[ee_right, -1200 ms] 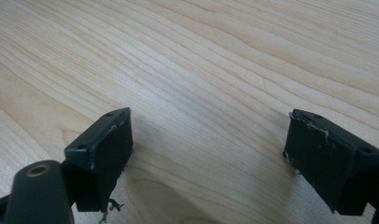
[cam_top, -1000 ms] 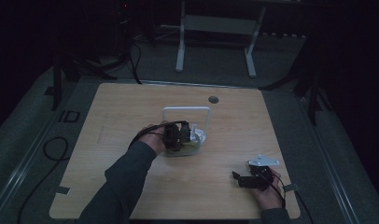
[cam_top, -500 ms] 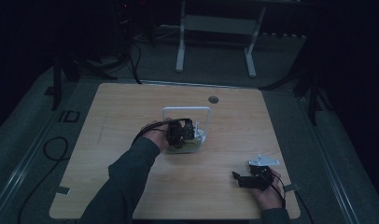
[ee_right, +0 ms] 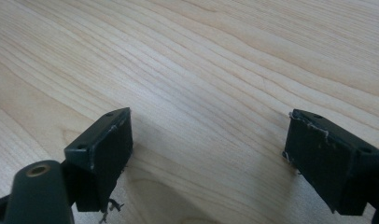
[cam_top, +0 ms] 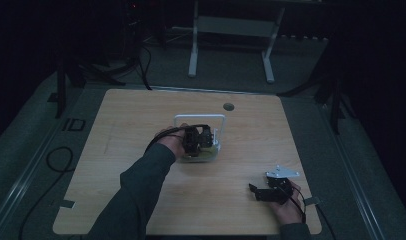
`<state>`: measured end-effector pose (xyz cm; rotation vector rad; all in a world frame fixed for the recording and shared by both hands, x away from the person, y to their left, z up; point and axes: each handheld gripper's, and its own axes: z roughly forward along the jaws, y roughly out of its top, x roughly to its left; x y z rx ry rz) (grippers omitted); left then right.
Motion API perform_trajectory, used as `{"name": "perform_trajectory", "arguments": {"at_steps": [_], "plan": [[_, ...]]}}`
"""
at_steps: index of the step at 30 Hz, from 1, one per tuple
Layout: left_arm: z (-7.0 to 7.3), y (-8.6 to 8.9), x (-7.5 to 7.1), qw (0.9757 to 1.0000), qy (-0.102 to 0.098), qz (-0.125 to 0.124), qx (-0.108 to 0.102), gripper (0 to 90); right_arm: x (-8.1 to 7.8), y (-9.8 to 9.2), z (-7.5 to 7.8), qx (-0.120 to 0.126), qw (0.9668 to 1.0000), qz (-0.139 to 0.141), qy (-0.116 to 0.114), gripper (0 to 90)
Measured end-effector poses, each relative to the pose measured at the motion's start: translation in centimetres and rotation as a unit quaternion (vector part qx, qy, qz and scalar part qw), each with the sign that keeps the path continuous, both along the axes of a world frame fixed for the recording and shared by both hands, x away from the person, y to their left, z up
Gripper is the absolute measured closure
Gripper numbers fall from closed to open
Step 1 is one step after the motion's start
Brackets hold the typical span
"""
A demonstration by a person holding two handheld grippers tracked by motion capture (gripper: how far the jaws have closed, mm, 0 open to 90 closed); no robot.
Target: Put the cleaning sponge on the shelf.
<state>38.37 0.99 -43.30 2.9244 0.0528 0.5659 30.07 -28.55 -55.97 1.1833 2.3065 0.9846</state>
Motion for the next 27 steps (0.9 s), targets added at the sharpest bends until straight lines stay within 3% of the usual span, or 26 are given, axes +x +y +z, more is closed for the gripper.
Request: {"name": "perform_trajectory", "arguments": {"at_steps": [9,27], "plan": [[-0.5,0.0,0.4,0.9998,-0.004,-0.005,0.018,71.6,0.0,0.0,0.0,0.0,1.0,0.0,0.0,14.8],[-0.3,-0.6,1.1,0.9993,-0.02,-0.013,0.029,71.6,0.0,0.0,0.0,0.0,1.0,0.0,0.0,14.8]]}}
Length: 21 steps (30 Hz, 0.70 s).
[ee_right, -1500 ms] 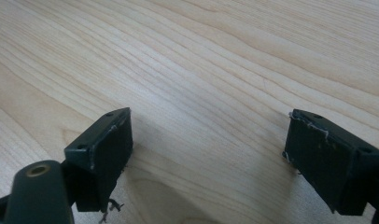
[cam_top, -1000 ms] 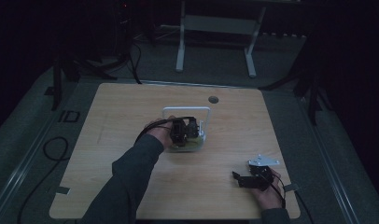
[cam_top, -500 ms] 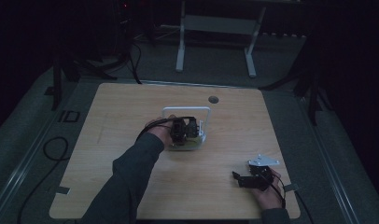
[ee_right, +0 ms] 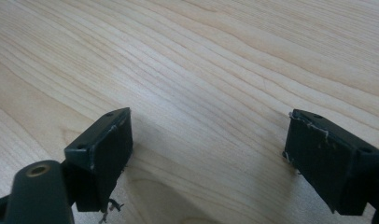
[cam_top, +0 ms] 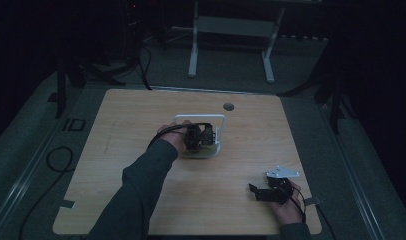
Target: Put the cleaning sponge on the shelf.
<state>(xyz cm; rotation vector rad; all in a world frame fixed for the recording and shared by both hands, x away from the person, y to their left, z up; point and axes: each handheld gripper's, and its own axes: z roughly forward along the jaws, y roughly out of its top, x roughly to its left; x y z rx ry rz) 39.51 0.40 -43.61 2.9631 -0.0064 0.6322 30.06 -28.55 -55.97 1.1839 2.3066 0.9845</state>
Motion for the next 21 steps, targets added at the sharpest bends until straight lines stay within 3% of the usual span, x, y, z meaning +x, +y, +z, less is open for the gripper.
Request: {"name": "perform_trajectory", "arguments": {"at_steps": [21], "plan": [[-1.3,-0.5,1.1,0.9999,0.003,0.008,0.007,71.3,0.0,0.0,0.0,0.0,1.0,0.0,0.0,14.8]]}}
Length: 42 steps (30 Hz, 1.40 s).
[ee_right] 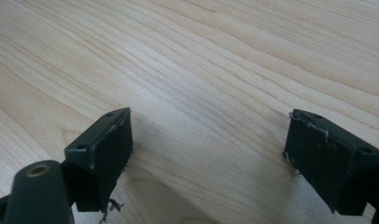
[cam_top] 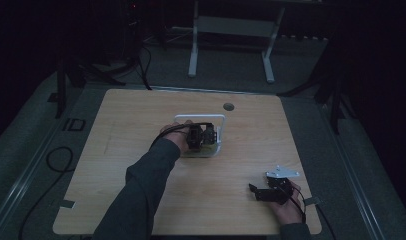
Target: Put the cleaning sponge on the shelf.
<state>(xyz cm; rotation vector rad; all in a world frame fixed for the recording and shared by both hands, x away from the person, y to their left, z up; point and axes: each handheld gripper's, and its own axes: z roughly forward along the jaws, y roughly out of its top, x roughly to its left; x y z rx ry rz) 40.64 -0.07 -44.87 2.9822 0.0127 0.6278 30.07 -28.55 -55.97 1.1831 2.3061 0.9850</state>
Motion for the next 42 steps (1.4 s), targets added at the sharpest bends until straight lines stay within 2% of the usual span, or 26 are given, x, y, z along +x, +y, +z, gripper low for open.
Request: {"name": "perform_trajectory", "arguments": {"at_steps": [8,42], "plan": [[-0.3,0.1,0.4,0.9999,0.01,0.003,-0.001,71.3,0.0,0.0,0.0,-0.001,1.0,0.0,-0.001,14.8],[-0.9,0.0,1.2,1.0,-0.003,0.006,-0.003,71.1,0.0,0.0,0.0,0.0,1.0,0.0,0.001,14.8]]}}
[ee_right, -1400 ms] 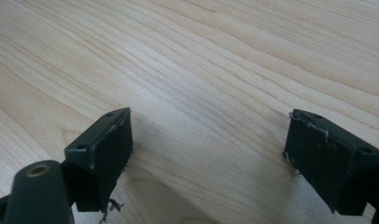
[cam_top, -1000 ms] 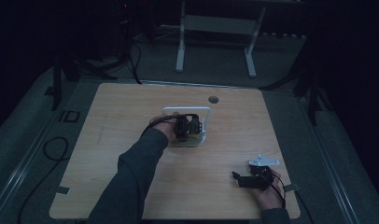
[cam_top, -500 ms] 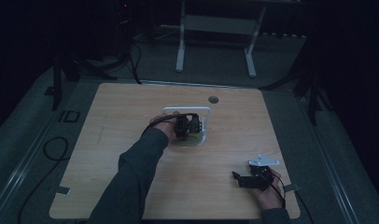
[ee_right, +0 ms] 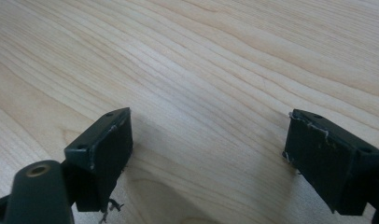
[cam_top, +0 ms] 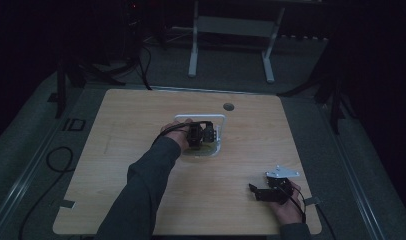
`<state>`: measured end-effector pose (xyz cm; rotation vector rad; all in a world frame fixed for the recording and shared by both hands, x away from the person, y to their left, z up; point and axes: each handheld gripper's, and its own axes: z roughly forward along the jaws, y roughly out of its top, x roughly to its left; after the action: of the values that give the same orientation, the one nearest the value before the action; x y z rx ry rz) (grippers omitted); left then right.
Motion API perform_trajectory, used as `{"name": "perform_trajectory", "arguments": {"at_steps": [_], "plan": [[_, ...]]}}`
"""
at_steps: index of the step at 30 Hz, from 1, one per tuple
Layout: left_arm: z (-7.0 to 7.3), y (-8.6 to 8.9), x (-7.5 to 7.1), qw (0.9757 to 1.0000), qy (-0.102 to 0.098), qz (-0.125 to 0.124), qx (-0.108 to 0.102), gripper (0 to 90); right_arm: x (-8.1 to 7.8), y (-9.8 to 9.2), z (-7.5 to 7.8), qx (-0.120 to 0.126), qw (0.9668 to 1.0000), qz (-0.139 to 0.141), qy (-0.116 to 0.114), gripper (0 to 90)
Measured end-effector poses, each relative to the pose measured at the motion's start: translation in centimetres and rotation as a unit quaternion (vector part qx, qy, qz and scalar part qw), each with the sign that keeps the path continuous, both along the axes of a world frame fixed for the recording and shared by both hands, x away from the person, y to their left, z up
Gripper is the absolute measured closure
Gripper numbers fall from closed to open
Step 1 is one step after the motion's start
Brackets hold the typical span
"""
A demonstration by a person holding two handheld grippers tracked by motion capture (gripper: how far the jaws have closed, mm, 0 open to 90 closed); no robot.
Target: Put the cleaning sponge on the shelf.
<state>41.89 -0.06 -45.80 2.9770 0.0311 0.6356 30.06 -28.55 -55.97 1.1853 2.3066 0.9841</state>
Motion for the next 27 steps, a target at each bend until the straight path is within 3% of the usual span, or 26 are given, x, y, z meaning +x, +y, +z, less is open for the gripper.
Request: {"name": "perform_trajectory", "arguments": {"at_steps": [18,27], "plan": [[-0.26,-0.05,0.36,0.9999,-0.017,0.001,0.001,69.4,0.0,0.0,0.0,0.0,1.0,0.0,0.0,14.8],[0.1,0.06,0.22,0.9998,-0.018,0.004,-0.009,63.1,0.0,0.0,0.0,0.0,1.0,0.0,0.0,14.8]]}}
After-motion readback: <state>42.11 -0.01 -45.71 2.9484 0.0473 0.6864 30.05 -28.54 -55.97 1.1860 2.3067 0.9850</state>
